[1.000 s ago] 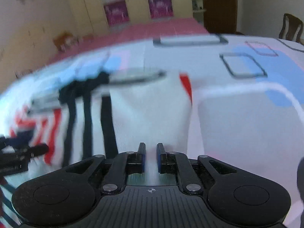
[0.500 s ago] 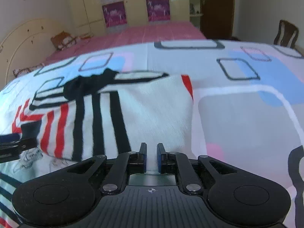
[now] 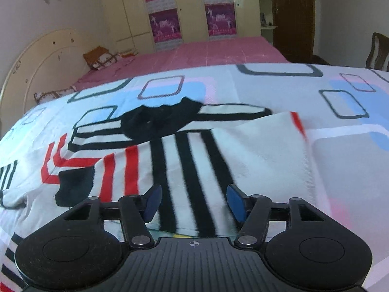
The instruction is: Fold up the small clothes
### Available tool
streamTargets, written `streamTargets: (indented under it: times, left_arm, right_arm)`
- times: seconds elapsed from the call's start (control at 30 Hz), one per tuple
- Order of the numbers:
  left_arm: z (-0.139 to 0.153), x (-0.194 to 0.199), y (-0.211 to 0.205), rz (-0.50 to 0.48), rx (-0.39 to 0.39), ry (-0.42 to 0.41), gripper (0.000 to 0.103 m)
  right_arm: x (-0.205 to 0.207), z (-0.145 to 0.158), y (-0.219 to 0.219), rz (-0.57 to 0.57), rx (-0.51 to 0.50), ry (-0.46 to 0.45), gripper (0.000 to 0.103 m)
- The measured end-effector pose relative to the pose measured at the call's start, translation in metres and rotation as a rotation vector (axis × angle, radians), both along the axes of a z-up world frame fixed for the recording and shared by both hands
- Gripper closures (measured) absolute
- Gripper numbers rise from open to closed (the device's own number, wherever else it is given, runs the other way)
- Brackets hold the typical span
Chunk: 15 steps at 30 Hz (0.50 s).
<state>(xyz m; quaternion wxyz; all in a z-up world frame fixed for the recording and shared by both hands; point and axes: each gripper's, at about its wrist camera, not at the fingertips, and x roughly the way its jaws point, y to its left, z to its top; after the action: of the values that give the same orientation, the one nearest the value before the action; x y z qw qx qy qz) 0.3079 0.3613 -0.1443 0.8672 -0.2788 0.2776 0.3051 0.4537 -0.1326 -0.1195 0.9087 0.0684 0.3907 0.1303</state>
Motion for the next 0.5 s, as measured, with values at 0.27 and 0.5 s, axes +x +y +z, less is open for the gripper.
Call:
streamTargets:
  times: [0.27, 0.5]
  left_arm:
    - [-0.017, -0.001, 0.073, 0.101, -0.188, -0.177, 0.062]
    - [0.004, 0.011, 0.059, -0.067, -0.178, -0.292, 0.098]
  right_arm:
    - [0.002, 0.003, 0.029, 0.004, -0.03, -0.002, 0.043]
    - [0.009, 0.005, 0.02, -0.066, -0.042, 0.01, 0.043]
